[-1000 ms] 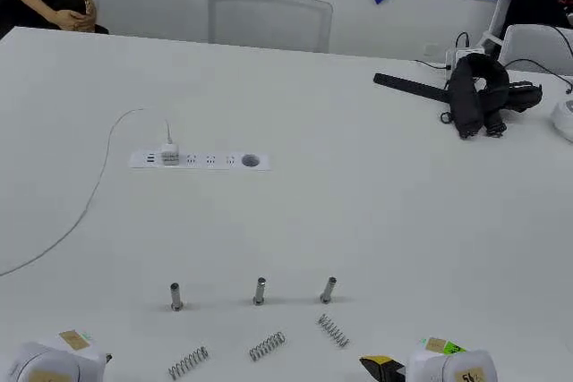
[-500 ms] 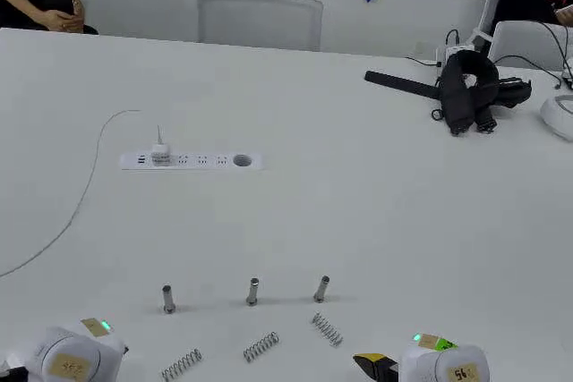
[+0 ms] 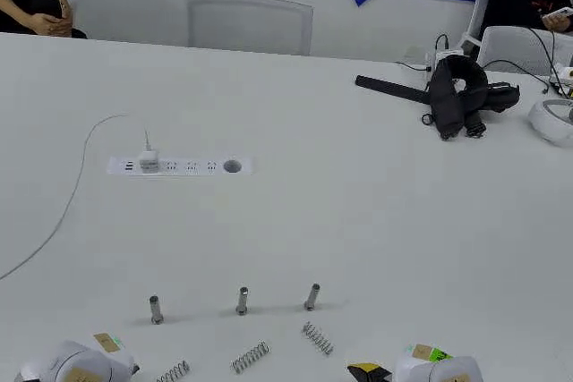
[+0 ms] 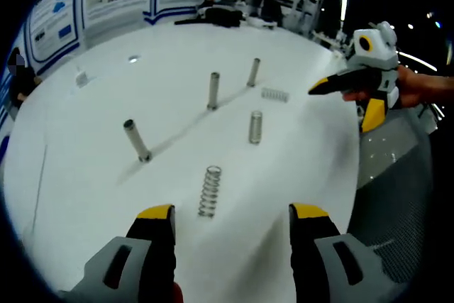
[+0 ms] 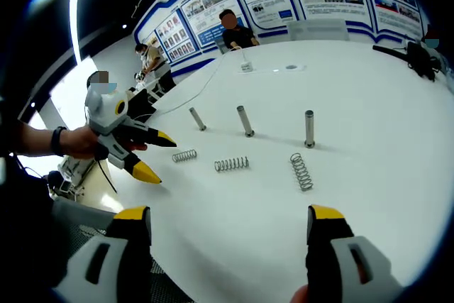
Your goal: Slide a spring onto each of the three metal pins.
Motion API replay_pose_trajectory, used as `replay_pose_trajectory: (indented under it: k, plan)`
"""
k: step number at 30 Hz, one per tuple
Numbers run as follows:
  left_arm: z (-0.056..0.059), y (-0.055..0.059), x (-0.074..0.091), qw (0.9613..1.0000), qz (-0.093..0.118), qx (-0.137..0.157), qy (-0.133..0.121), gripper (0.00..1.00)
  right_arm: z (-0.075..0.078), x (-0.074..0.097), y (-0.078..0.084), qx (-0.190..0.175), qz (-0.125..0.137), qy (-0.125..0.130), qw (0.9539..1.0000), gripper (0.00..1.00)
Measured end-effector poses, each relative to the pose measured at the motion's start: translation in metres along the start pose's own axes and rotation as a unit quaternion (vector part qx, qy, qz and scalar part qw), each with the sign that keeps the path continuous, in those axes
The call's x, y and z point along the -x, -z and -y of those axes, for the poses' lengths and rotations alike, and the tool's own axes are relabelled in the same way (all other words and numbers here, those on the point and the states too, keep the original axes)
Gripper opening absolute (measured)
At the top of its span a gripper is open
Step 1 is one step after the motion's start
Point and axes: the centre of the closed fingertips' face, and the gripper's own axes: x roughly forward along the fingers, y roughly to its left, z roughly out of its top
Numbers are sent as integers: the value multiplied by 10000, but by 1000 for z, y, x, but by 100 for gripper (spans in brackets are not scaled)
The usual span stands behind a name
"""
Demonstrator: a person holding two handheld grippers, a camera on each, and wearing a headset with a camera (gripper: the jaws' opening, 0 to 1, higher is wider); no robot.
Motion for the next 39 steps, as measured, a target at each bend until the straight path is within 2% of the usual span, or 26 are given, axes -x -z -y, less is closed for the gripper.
replay_pose_trajectory:
  k: [10, 18, 21, 26, 32, 36, 39]
  plan:
    - [0, 0, -8, 9999, -49, -141, -16, 50, 1, 0, 0, -14, 4, 13, 10000, 92]
    - [-5, 1, -13, 9997, -101, -185, -117, 38, 2, 1, 0, -14, 4, 18, 10000, 92]
    - [-7, 2, -16, 9999, -84, -44, -131, 35, 2, 0, 1, -21, -2, 15, 10000, 92]
    - [-10, 1, -18, 9997, -43, -4, -234, 29, 3, 1, 0, -48, 20, 31, 10000, 92]
    - [-17, 2, -19, 9988, -102, -151, -452, 19, 3, 1, 1, -67, 21, 27, 10000, 92]
    - [-21, 2, -18, 9971, -165, -417, -615, 13, 2, 0, 2, -53, 3, 8, 10000, 92]
    - [-22, 2, -18, 9970, -161, -388, -645, 11, 1, 0, 1, -47, 9, -3, 10000, 92]
